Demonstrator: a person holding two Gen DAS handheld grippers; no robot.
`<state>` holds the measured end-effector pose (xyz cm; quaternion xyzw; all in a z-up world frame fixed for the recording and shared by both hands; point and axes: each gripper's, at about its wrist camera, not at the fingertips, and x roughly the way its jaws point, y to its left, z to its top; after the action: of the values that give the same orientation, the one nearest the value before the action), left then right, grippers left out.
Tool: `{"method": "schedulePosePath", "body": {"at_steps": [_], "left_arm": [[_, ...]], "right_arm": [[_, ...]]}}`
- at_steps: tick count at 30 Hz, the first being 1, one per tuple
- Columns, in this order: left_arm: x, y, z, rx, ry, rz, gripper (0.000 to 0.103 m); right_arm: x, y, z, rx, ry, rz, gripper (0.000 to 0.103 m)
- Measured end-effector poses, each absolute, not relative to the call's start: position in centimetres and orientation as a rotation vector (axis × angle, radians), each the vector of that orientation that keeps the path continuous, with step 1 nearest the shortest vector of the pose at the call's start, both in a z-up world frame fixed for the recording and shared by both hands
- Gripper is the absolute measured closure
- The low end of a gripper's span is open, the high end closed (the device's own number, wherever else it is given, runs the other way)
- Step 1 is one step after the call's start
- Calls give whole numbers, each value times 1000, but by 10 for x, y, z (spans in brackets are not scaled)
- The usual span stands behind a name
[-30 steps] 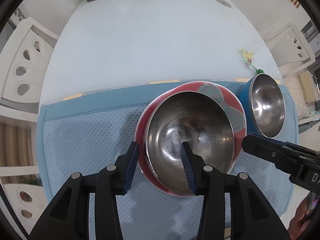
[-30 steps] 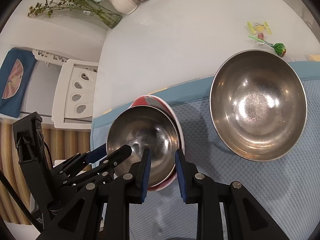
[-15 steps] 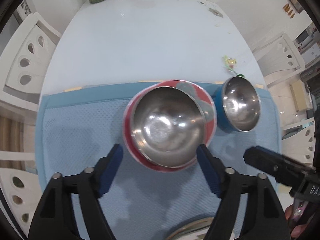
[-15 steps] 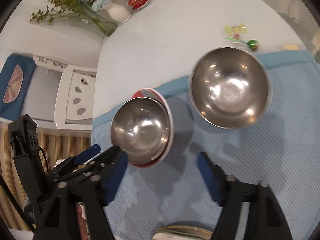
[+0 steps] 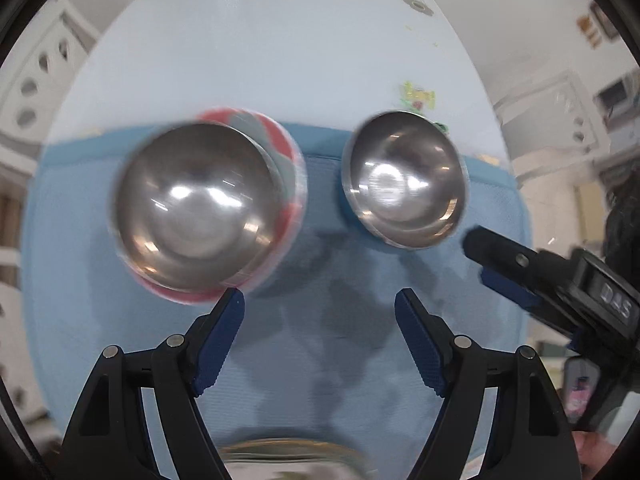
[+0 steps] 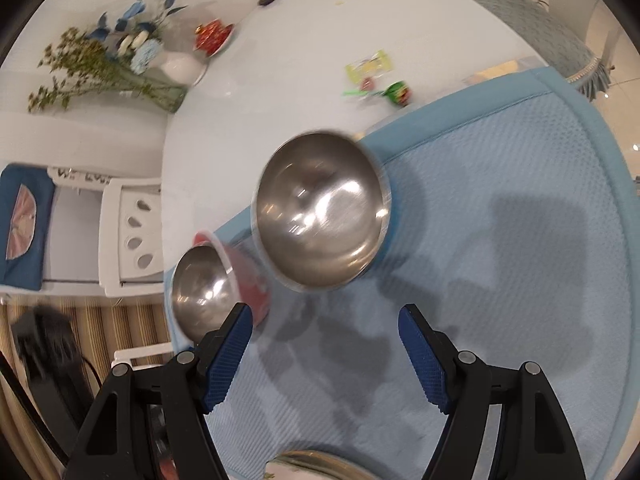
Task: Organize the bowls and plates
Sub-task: 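Move both grippers to the rim of the blue-backed steel bowl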
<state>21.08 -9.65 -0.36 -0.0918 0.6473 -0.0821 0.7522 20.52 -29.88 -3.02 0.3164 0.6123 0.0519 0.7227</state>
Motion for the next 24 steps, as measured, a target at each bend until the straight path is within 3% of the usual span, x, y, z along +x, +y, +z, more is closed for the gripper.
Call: {"method": "schedulePosePath", "body": {"at_steps": [11,18,21,24], "left_arm": [[235,-129,-22,-382,1323,-112,33],[253,-136,-42,-377,1336,-92,51],[259,-139,-50,-366,1345,-84,64],[262,-141,-53,-333,1339,-78,68]], "right_arm": [[226,-327,-78,729,1302,116,30],[240,-331,-102,698,1319,110,31],[244,-327,-107,663,1312,112,32],[248,-322,-104,596,1290,122,44]]}}
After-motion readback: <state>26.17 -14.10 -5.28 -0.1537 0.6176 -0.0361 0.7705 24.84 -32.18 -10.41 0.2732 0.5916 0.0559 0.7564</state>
